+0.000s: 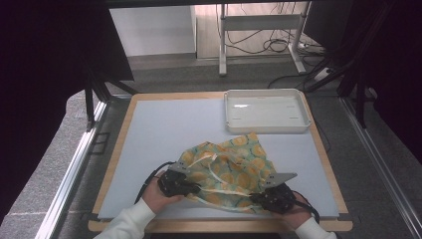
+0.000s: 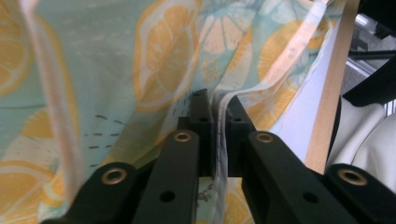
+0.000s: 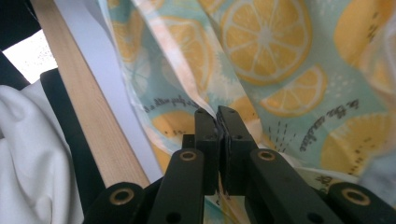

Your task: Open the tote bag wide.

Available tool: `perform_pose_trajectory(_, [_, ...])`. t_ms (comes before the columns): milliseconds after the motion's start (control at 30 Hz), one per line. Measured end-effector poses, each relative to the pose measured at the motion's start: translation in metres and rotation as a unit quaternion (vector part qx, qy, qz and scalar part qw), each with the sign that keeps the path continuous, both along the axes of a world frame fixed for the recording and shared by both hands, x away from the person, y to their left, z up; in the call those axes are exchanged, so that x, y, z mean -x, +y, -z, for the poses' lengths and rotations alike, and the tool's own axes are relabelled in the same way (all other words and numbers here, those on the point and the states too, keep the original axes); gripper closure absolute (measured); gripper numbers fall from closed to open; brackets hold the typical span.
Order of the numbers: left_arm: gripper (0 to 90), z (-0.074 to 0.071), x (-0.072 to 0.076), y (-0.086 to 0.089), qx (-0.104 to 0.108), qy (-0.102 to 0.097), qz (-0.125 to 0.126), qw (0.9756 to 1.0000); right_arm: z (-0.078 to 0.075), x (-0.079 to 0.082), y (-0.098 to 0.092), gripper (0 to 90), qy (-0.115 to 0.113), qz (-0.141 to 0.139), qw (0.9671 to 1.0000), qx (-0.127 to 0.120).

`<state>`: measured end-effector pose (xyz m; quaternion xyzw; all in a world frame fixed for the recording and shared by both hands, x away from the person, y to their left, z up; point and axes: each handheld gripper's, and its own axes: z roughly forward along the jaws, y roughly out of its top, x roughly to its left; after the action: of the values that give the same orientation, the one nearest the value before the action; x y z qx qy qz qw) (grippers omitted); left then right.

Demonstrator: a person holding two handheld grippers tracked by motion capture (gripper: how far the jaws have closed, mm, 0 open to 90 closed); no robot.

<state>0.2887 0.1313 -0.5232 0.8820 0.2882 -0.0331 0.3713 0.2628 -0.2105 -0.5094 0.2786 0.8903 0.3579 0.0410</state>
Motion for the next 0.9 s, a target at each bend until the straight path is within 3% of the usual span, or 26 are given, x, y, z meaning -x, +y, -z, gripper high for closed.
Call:
perform_pose_trajectory(167, [79.8,0.002,0.000,0.000,-0.002,0.002,0.002,1.0000,0.005,-0.003,-0.001,84.9,0.012,0.001,0.9999,0.004])
perform_pose_trajectory(333, [58.5,-0.004,0.004,0.001,0.014,-0.006,0.005,0.9999,0.005,-0.002,0.001,81.5,0.012,0.000,0.9999,0.010])
perform_pose_trajectory(367, [53.7,-0.014,0.008,0.002,0.025,-0.017,0.007,0.9995,0.005,-0.001,0.001,81.1,0.010,0.000,0.9999,0.010])
perform_pose_trajectory(400, [49.2,-0.014,0.008,0.002,0.025,-0.017,0.007,0.9995,0.005,-0.001,0.001,81.1,0.010,0.000,0.9999,0.010])
perform_pose_trajectory(433, [45.9,-0.029,0.014,0.005,0.036,-0.044,0.006,0.9983,0.005,-0.001,0.001,80.3,0.010,0.000,0.9999,0.010])
perform_pose_trajectory(467, [44.0,-0.029,0.014,0.005,0.036,-0.044,0.006,0.9983,0.005,-0.001,0.001,79.7,0.010,-0.001,0.9999,0.010])
perform_pose_trajectory(500, [42.1,-0.045,0.016,0.008,0.048,-0.066,0.002,0.9966,0.005,-0.001,0.001,79.2,0.010,0.000,0.9999,0.010])
perform_pose_trajectory(600, [39.0,-0.057,0.017,0.012,0.063,-0.081,-0.011,0.9946,0.005,-0.001,0.001,77.9,0.009,-0.001,0.9999,0.011])
perform_pose_trajectory(700, [38.9,-0.070,0.007,0.019,0.072,-0.100,-0.045,0.9914,0.005,-0.001,0.002,76.2,0.008,0.000,0.9999,0.012])
perform_pose_trajectory(833, [38.3,-0.067,-0.007,0.017,0.062,-0.103,-0.064,0.9908,0.005,-0.001,0.002,74.9,0.007,0.000,0.9999,0.013])
perform_pose_trajectory(900, [38.4,-0.062,-0.017,0.013,0.055,-0.094,-0.065,0.9920,0.005,-0.001,0.003,74.6,0.007,0.001,0.9999,0.013])
